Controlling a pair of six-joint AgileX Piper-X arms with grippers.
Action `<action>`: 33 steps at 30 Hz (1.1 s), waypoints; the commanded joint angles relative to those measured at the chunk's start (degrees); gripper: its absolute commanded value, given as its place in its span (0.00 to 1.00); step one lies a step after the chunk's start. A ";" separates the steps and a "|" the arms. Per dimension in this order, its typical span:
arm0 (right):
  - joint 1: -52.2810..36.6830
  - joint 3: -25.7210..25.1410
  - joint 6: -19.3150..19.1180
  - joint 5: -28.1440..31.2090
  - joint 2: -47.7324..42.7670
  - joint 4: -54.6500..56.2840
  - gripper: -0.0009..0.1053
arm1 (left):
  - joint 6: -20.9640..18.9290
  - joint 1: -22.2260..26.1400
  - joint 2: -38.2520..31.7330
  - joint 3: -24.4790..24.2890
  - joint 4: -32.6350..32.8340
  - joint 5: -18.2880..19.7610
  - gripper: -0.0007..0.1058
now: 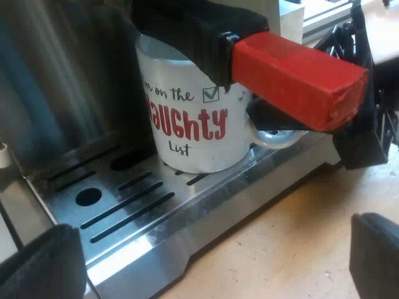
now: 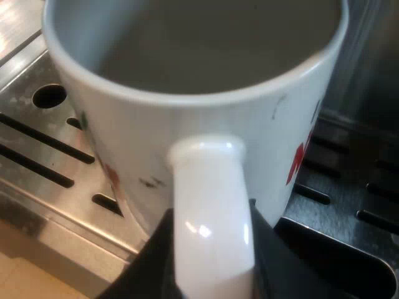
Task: Place mug into machine
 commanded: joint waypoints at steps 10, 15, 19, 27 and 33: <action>2.44 -0.83 3.98 6.33 -4.47 1.21 0.53 | -0.82 -0.26 -0.16 -0.04 -0.35 0.45 0.82; 2.61 -0.77 4.39 8.07 -7.65 4.24 0.53 | -0.82 -0.26 -0.16 -0.04 -0.35 0.45 0.82; 3.14 -0.77 4.85 8.30 -9.82 7.09 0.53 | -0.82 -0.26 -0.16 -0.04 -0.35 0.45 0.82; 4.44 -0.52 4.85 8.95 -10.84 7.36 0.53 | -0.82 -0.26 -0.16 -0.04 -0.35 0.45 0.82; 7.19 2.40 4.85 13.79 -10.84 5.25 0.53 | -0.82 -0.26 -0.16 -0.04 -0.35 0.45 0.82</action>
